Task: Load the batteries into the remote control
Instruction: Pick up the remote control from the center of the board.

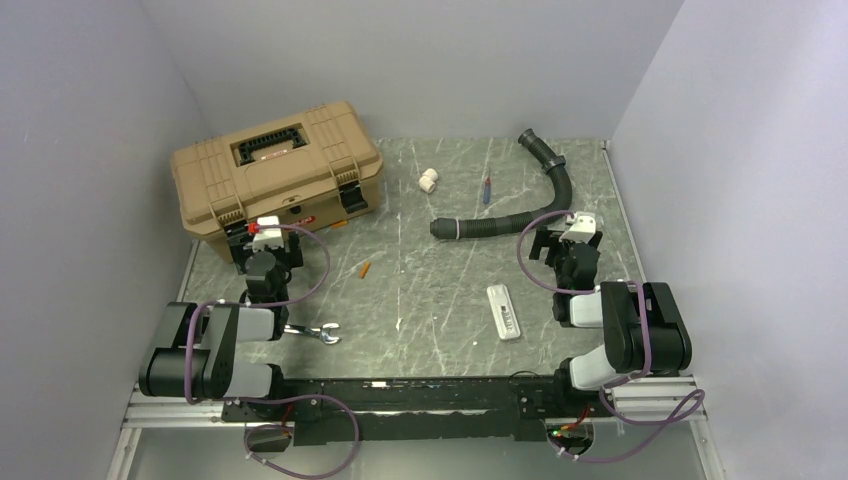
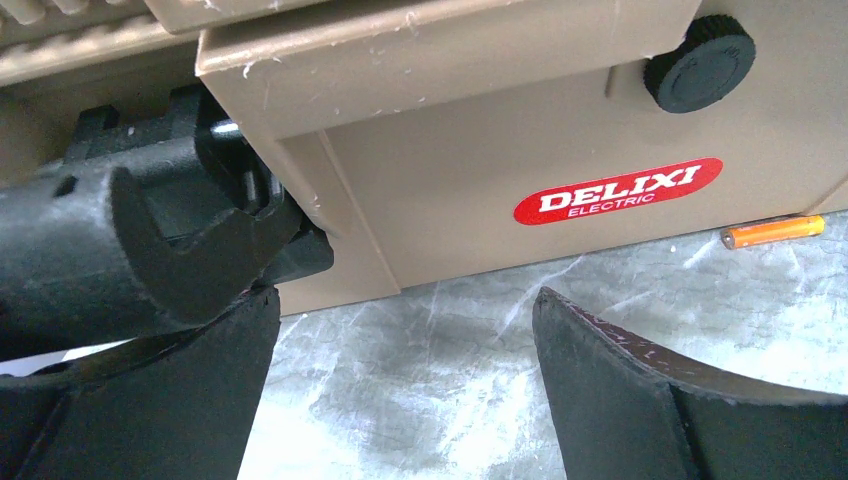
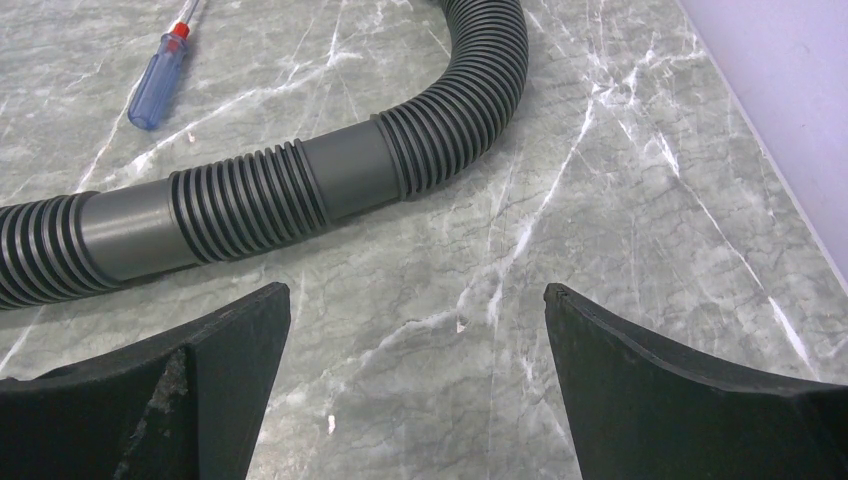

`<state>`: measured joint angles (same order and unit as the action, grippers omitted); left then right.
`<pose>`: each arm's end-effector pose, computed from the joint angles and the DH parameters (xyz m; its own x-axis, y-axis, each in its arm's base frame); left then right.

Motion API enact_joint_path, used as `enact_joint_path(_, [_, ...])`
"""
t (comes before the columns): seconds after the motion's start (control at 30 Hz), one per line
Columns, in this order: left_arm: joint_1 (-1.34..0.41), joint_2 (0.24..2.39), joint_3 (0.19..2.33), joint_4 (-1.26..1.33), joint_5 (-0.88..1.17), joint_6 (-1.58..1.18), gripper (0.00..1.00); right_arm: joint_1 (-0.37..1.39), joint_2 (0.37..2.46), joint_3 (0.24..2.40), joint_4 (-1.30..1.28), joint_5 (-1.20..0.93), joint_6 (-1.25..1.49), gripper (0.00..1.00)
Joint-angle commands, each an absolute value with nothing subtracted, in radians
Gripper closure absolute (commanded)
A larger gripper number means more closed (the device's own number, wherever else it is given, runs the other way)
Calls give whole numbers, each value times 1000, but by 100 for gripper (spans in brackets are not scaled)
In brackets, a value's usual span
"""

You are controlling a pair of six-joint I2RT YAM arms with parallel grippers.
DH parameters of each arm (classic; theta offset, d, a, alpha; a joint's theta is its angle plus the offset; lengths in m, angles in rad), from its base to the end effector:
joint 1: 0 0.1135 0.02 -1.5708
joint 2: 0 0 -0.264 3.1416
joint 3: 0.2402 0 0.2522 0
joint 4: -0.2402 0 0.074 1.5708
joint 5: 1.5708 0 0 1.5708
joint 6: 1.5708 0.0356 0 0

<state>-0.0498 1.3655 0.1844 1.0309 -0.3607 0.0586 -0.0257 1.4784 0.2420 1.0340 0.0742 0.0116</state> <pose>0.2212 0.0016 0.1521 -0.1669 0.0632 -0.9840 -0.2927 0.9498 0.1106 0.2398 -0.0088 0.1427 -0.1998 0.0167 -0.9797 0.1006 0.9949 -0.0035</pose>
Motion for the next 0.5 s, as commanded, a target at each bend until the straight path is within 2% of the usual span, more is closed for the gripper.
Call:
enact_joint_path(0.0, [-43, 1352, 202, 1126, -330, 56, 1, -28, 1470, 251, 1112, 95, 32, 0])
enact_joint_path(0.1, [-66, 1292, 223, 1042, -325, 87, 1, -27, 1392, 167, 1196, 143, 55, 0])
enact_joint_path(0.13, [-88, 1257, 243, 983, -387, 92, 1, -28, 1368, 160, 1189, 137, 48, 0])
enact_joint_path(0.23, [-129, 1165, 306, 815, -458, 105, 1, -27, 1252, 218, 981, 96, 49, 0])
enact_joint_path(0.3, [-137, 1112, 364, 673, -494, -11, 1, -27, 1191, 261, 836, 69, 75, 0])
enact_joint_path(0.47, [-138, 1028, 527, 228, -437, -222, 1, -26, 1047, 282, 632, -65, 125, 0])
